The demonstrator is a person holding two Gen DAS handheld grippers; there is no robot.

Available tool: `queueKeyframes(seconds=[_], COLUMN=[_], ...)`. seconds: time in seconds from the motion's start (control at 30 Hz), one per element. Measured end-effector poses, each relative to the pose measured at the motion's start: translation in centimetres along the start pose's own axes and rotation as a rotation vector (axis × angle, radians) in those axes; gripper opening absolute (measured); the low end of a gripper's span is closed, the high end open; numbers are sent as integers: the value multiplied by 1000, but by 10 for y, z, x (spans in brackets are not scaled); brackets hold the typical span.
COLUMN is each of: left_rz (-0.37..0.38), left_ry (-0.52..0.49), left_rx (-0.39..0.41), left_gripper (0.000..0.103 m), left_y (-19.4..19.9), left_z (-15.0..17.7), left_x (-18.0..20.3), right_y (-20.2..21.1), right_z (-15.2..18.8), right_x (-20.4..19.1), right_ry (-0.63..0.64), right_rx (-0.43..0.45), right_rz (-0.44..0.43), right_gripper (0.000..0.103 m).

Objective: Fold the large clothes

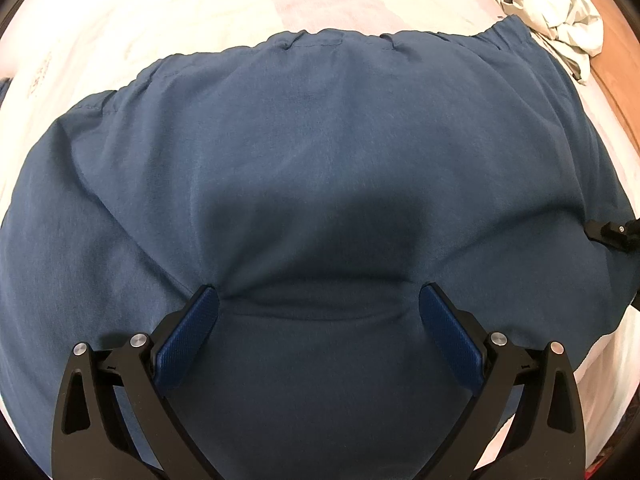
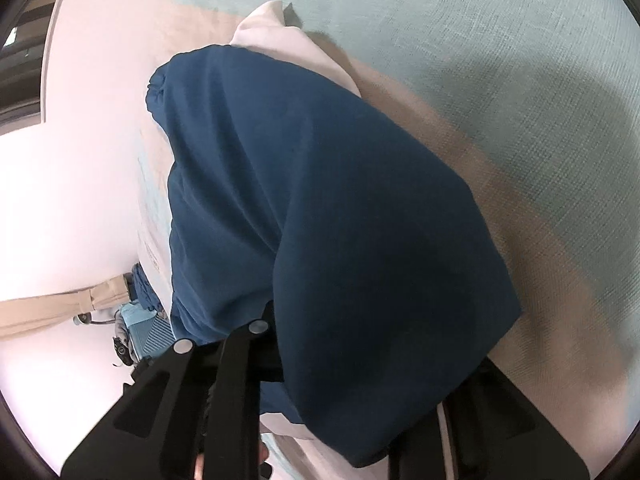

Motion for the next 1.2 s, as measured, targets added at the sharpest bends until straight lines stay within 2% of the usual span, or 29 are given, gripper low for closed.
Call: queueKeyframes(seconds=[0.13, 0.3, 0.4, 0.53, 0.73, 0.87, 0.97, 1.03, 1.1, 1.2], left_rz=[-2, -6, -6, -10, -20, -69, -103, -116, -134, -169], left_ry=[1, -3, -2, -6, -5, -37, -45, -36, -17, 15], left_rx=[7, 20, 22, 26, 31, 53, 92, 155, 196, 212], left_gripper=[98, 98, 98, 98, 98, 98, 97, 97, 97, 97], left_y=[0, 1, 2, 3, 3, 10, 29, 53, 76, 98], left_z=[0, 2, 2, 3, 5, 5, 7, 10, 16, 30], left_x=[-1, 0, 0, 0, 4, 13, 17, 15, 6, -14], right_y=[-3, -3, -1, 7, 18, 23, 25, 28, 29, 29], right_z=[1, 6, 8, 16, 29, 41, 50, 55, 63, 77], right_x=[-9, -22, -29, -55, -88, -113, -126, -132, -141, -155], right_ry=[6, 19, 40, 141, 259, 393, 468, 523, 581, 665], right_rx=[10, 65, 87, 118, 166, 220, 254, 279, 307, 340], right_rz=[22, 97, 110, 158, 209, 290, 326, 352, 386, 416], right_gripper=[18, 18, 18, 13, 11, 11, 11, 11, 11, 10])
Point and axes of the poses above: each gripper's, at about its wrist camera, not at the fingertips, and y roughly against the way its jaws point, x to its right, z to its underside, the point moved 4 cm from there along -y, roughly the way its jaws point, and after that the axes turned 10 degrees about z, right-handed, at the moved point
